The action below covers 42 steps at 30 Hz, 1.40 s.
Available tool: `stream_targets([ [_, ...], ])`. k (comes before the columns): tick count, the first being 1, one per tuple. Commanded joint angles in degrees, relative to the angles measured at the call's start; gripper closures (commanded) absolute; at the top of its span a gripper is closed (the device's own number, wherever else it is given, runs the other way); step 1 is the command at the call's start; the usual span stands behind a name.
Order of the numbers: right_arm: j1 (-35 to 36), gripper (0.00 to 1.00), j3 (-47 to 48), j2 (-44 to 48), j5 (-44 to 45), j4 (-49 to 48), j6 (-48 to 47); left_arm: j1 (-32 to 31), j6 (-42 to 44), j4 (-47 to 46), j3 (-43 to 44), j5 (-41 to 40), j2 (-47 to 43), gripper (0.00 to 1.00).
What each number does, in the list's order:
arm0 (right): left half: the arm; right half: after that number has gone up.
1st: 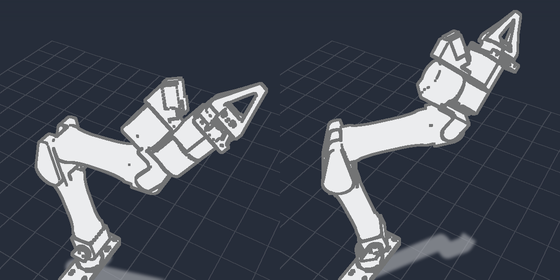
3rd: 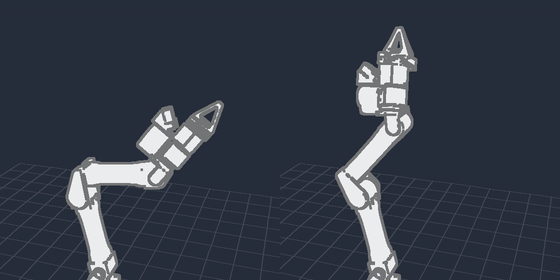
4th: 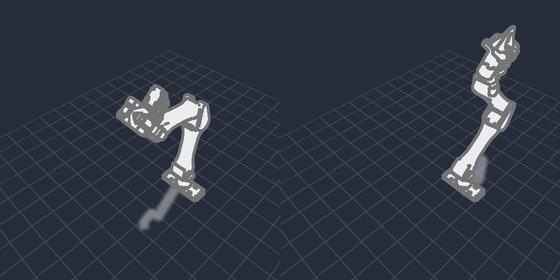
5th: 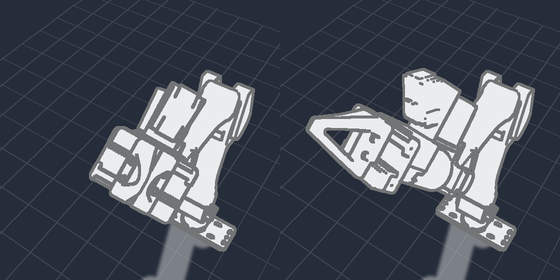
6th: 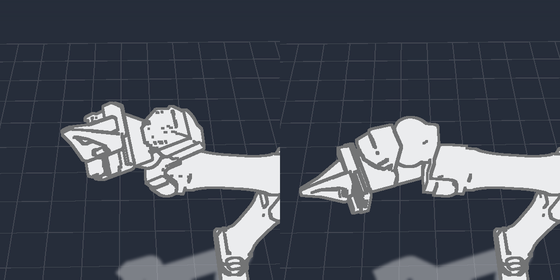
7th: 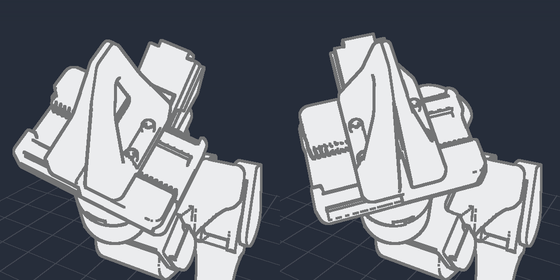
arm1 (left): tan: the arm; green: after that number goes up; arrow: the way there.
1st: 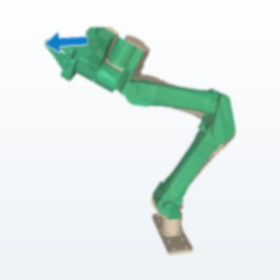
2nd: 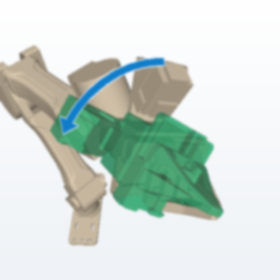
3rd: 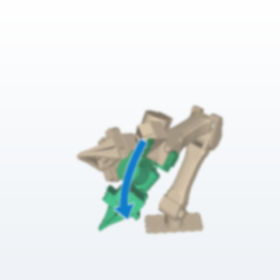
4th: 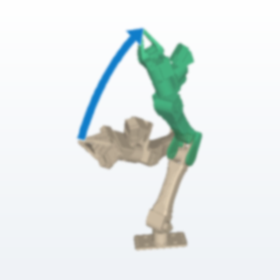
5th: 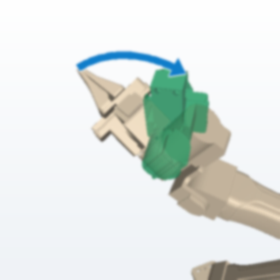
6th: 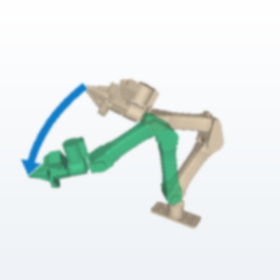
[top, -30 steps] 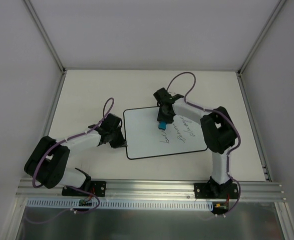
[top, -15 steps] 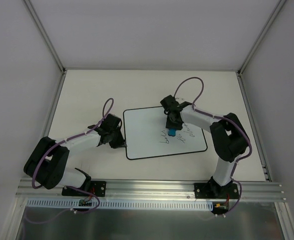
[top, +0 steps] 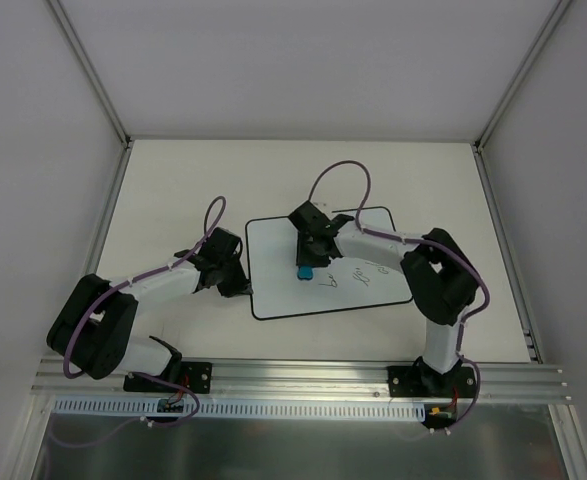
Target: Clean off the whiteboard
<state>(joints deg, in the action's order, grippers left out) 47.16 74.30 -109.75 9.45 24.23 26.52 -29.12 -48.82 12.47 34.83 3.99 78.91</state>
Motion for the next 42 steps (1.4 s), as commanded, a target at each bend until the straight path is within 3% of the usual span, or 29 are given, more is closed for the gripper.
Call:
stream_targets([
  [1, -5.84, 1.0, -10.91, 6.64, 6.44, 5.74, 2.48, 1.17, 1.44, 5.64, -2.13, -3.72, 0.19, 1.0],
  [6, -11.82, 1.0, -23.56, 18.58, 11.19, 6.18, 6.42, 1.53, 1.62, 5.64, -2.05, -3.64, 0.19, 1.0],
  [10, -12.0, 1.0, -25.53, 19.41, 10.86, 6.01, 7.23, 1.7, 1.88, 5.64, -1.87, -3.55, 0.71, 1.0],
  [16, -5.33, 1.0, -18.77, 10.54, 2.07, 1.09, 3.62, 1.88, 2.15, 5.64, -1.78, -3.55, 0.72, 1.0],
  [21, 3.28, 1.0, -6.66, 0.09, -5.48, 0.12, 3.18, 2.05, 2.15, 5.64, -2.04, -3.64, 0.36, 1.0],
  [27, 7.78, 1.0, -1.61, -4.59, -8.23, 0.21, 3.62, 3.28, 2.94, 5.72, -3.1, -3.64, -0.69, 1.0],
  [37, -4.52, 1.0, -22.51, 13.23, 4.69, 0.38, 7.13, 6.01, 3.64, 6.07, -3.89, -3.55, -0.96, 1.0],
  [42, -9.8, 1.0, -29.03, 22.64, 13.81, 7.93, 8.1, 6.36, 3.55, 6.08, -3.45, -3.46, -0.43, 1.0],
])
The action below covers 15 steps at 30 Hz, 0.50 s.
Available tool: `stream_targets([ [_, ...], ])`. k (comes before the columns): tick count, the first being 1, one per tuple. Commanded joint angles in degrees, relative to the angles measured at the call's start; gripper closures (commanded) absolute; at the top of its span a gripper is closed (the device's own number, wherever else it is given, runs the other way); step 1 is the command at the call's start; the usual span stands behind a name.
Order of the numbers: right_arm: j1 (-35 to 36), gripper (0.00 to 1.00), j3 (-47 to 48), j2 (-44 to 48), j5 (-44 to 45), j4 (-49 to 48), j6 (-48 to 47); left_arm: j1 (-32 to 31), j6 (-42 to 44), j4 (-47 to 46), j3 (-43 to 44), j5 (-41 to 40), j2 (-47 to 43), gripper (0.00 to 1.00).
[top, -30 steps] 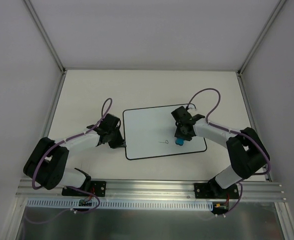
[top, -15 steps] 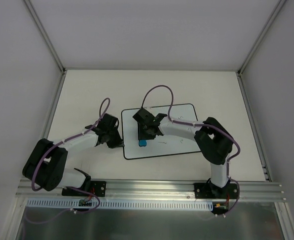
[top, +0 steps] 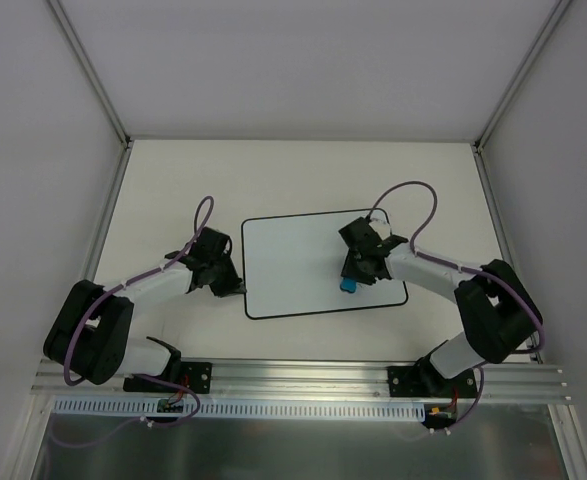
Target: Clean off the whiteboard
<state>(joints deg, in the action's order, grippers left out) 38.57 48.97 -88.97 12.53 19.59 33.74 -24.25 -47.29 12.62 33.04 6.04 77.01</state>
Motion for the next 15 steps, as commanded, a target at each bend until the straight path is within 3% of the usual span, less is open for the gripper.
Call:
stream_targets([
  [1, -1.47, 1.0, -3.97, 2.56, 11.54, 13.36, 1.07, 1.49, 2.11, 5.92, -1.57, -5.52, 1.56, 1.0],
  [7, 0.27, 1.0, -1.35, -1.54, 7.6, 11.44, 0.8, 1.49, 2.02, 5.92, -1.31, -5.08, 1.82, 1.0],
  [10, 5.19, 1.0, 1.56, -4.97, 3.03, 8.01, 0.63, 1.49, 2.2, 5.92, -1.22, -5.43, 1.65, 1.0],
  [15, 14.86, 1.0, 14.65, -16.13, -4.77, 7.3, -2.44, 1.66, 2.11, 5.92, -1.04, -5.34, 1.47, 1.0],
])
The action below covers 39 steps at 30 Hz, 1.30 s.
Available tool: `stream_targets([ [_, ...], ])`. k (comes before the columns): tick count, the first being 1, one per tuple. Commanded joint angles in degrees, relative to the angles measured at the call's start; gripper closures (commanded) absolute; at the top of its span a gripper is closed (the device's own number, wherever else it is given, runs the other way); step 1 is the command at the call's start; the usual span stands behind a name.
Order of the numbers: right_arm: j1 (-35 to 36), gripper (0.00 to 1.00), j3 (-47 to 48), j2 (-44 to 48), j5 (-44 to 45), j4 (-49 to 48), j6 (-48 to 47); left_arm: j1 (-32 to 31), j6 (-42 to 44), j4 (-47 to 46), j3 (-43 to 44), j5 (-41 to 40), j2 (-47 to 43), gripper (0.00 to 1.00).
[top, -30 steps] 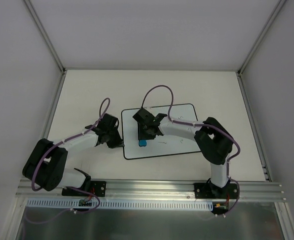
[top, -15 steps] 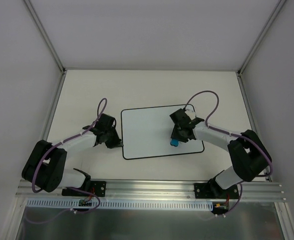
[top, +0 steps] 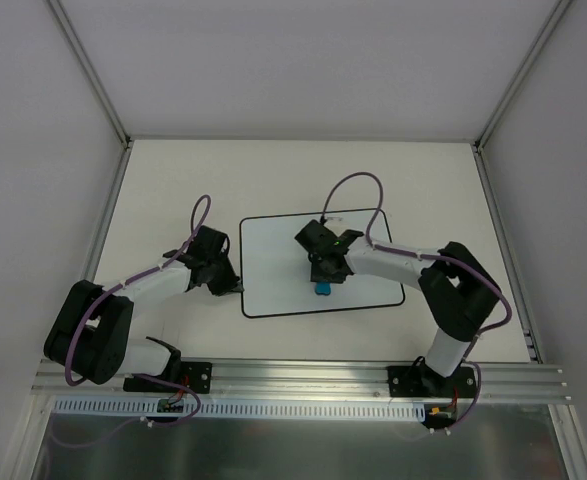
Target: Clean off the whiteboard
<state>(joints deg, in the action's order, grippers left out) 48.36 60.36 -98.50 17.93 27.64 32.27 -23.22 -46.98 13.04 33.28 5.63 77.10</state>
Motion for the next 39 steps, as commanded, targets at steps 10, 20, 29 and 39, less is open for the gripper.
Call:
stream_targets([
  [10, 7.02, 1.0, 5.5, -8.13, -11.79, -0.66, -4.77, 0.9, 1.98, 5.86, -1.02, -5.28, 1.47, 1.0],
  [20, -19.5, 1.0, -5.08, 5.51, 0.96, 5.58, -3.71, 1.6, 1.98, 6.3, -1.9, -5.28, 1.12, 1.0],
  [29, -25.34, 1.0, 0.1, -1.07, -3.34, 5.95, -1.24, 1.69, 2.07, 6.39, -2.34, -5.1, 0.77, 1.0],
  [39, -19.09, 1.0, 21.54, -16.1, -9.32, 4.88, -4.68, 1.78, 2.51, 6.39, -2.25, -4.4, 0.77, 1.0],
])
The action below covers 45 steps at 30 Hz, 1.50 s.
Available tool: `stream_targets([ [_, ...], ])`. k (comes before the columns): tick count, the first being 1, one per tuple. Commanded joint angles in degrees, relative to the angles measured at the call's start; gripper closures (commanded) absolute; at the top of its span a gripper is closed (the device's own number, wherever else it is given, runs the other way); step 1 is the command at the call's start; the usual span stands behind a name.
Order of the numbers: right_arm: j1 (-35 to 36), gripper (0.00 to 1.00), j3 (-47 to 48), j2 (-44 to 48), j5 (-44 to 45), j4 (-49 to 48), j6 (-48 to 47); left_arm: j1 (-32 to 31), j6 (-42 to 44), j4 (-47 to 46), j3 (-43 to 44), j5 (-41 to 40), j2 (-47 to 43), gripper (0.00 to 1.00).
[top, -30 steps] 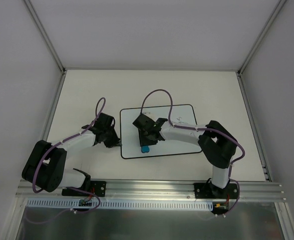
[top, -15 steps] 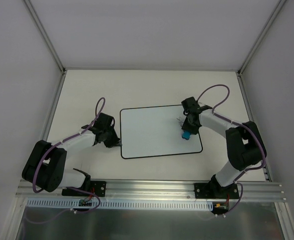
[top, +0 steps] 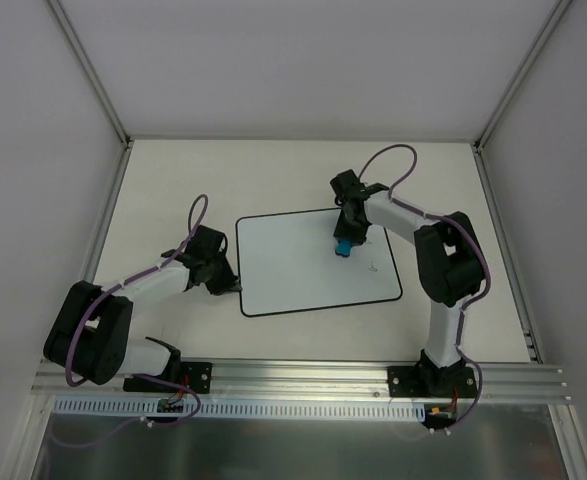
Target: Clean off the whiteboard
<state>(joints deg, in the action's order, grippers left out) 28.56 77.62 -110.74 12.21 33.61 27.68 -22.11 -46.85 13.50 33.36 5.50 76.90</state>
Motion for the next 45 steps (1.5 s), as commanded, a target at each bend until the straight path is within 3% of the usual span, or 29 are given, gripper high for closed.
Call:
stream_targets([
  [1, 0.62, 1.0, 5.42, -4.57, -3.51, -1.0, 0.0, 0.66, 2.38, 5.93, -2.51, -4.27, 0.88, 1.0],
  [6, -1.91, 1.0, 9.39, -7.65, -0.87, 1.37, 2.28, 0.66, 1.85, 6.01, -3.22, -4.35, 0.35, 1.0],
  [15, -12.55, 1.0, 4.38, -2.9, 5.28, 5.94, 4.14, 0.66, 1.41, 6.1, -3.66, -4.62, -0.35, 1.0],
  [20, -11.86, 1.0, 7.88, -4.57, 2.92, 6.56, 2.73, 0.66, 1.15, 6.1, -3.48, -4.36, -0.26, 1.0],
  [29, -3.34, 1.0, 10.01, -8.35, -3.24, 6.47, 2.11, 0.66, 0.27, 6.1, -2.96, -4.53, 0.0, 1.0],
  [32, -2.63, 1.0, 7.02, -6.95, -3.16, 6.3, 1.94, 0.58, 0.01, 6.1, -2.61, -4.62, -0.09, 1.0],
  [38, -9.47, 1.0, -6.66, 2.17, -4.19, 1.57, 1.94, 0.75, -0.08, 6.1, -2.43, -5.15, -0.35, 1.0],
  [45, -12.38, 1.0, -10.83, 7.82, 0.63, 1.46, 5.62, 1.45, 0.35, 6.19, -2.78, -5.15, -1.4, 1.0],
])
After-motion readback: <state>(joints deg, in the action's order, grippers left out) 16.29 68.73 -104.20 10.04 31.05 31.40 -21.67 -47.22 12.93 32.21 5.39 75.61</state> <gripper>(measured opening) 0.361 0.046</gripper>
